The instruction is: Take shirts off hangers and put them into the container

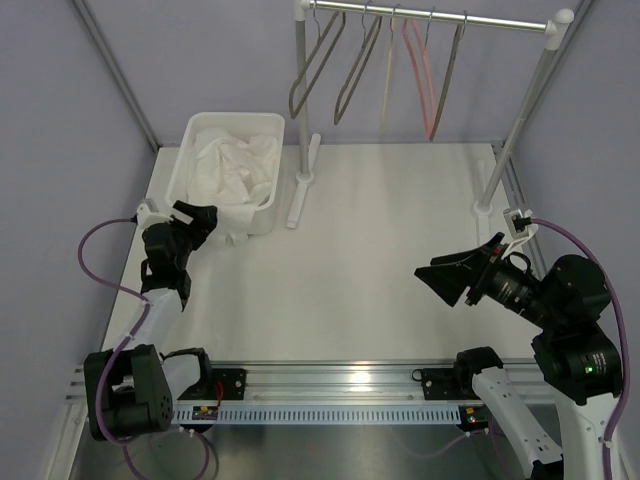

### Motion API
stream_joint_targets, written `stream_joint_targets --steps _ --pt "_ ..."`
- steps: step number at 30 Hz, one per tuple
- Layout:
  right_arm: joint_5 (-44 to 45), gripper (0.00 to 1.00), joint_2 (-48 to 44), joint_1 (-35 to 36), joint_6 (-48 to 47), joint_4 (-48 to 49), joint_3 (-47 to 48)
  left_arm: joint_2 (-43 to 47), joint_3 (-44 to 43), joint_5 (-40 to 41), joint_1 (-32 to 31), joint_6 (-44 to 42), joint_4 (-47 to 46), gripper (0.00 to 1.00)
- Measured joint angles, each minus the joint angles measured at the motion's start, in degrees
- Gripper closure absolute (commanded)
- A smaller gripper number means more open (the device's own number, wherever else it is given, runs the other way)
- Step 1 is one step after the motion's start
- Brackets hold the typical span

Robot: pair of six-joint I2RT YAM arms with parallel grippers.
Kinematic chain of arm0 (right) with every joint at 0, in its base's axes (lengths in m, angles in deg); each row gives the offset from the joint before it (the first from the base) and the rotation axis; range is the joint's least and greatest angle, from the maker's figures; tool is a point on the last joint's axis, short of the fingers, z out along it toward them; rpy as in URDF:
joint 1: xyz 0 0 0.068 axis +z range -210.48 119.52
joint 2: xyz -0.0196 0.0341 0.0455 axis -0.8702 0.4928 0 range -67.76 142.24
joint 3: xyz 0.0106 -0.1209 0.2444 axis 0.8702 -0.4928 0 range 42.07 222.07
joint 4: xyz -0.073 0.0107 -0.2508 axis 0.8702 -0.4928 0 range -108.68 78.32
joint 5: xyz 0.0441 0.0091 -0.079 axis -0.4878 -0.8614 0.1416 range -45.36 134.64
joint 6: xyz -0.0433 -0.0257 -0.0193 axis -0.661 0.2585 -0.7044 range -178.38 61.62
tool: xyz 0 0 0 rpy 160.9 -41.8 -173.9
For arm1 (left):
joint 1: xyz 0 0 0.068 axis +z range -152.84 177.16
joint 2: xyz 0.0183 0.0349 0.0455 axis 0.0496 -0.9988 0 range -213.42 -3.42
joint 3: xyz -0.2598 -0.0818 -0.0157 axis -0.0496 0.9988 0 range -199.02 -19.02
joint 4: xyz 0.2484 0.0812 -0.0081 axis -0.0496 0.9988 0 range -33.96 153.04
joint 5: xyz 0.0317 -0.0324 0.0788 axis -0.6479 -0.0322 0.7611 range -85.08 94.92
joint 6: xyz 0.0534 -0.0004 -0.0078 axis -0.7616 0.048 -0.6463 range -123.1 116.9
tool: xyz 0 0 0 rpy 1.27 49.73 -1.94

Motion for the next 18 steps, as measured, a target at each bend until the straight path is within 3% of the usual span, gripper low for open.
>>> stream_joint_targets --steps 10,18 --pt "-0.42 0.28 0.00 0.15 0.13 0.39 -0.90 1.33 0.68 -0.33 0.37 -0.74 1.77 0.02" --pt "-0.39 0.28 0.00 0.20 0.11 0.37 -0.87 -3.65 -0.04 -1.07 0.39 -0.11 1.49 0.09"
